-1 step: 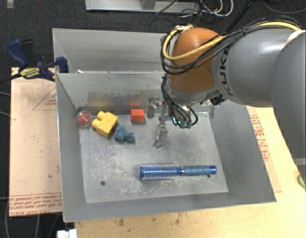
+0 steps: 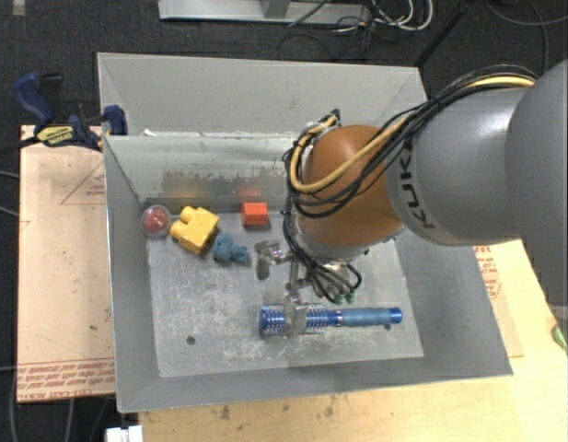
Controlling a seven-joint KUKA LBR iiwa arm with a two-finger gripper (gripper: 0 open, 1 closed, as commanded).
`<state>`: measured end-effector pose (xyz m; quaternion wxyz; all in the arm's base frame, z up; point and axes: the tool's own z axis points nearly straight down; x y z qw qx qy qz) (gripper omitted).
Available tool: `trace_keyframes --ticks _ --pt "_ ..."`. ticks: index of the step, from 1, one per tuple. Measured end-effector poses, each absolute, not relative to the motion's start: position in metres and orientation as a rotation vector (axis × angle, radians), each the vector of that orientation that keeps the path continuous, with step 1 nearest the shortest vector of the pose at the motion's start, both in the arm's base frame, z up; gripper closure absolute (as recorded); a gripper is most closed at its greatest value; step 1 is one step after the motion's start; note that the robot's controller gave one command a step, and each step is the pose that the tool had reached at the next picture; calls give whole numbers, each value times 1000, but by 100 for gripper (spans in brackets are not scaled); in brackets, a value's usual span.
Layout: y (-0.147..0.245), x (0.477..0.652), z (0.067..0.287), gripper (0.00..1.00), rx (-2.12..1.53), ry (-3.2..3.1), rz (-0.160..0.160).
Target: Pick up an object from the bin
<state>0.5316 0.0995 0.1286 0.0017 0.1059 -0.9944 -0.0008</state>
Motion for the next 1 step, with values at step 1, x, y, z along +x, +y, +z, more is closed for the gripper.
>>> trace_keyframes --ticks 1 --pt "70 505 66 0 414 -3107 0"
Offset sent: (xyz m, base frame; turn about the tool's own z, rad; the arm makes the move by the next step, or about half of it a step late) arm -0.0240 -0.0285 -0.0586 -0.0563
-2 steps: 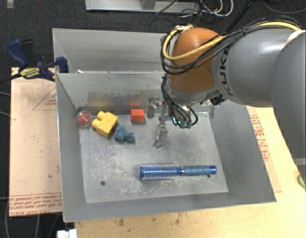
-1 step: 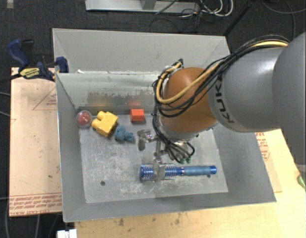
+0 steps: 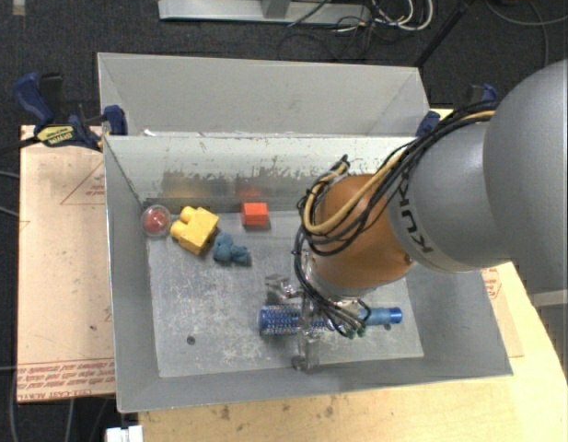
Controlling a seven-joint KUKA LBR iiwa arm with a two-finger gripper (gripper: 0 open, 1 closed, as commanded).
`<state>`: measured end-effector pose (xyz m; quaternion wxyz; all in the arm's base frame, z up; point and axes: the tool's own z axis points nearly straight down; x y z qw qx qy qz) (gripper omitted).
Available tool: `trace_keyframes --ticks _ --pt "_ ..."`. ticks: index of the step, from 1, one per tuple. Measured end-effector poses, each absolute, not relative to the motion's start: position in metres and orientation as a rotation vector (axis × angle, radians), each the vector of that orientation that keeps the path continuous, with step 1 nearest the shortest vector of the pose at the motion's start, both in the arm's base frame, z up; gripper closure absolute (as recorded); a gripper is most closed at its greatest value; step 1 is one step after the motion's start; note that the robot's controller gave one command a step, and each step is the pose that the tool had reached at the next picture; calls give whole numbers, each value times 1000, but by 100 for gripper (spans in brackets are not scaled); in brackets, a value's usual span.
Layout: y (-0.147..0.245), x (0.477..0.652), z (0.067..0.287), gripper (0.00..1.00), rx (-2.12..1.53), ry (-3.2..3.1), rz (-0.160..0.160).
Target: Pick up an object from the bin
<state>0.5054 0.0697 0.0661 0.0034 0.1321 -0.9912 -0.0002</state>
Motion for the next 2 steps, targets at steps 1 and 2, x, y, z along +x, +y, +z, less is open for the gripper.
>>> trace_keyframes --ticks 1,2 --pt "71 508 69 100 416 -3113 -3" --pt "92 510 205 100 431 -3122 -3"
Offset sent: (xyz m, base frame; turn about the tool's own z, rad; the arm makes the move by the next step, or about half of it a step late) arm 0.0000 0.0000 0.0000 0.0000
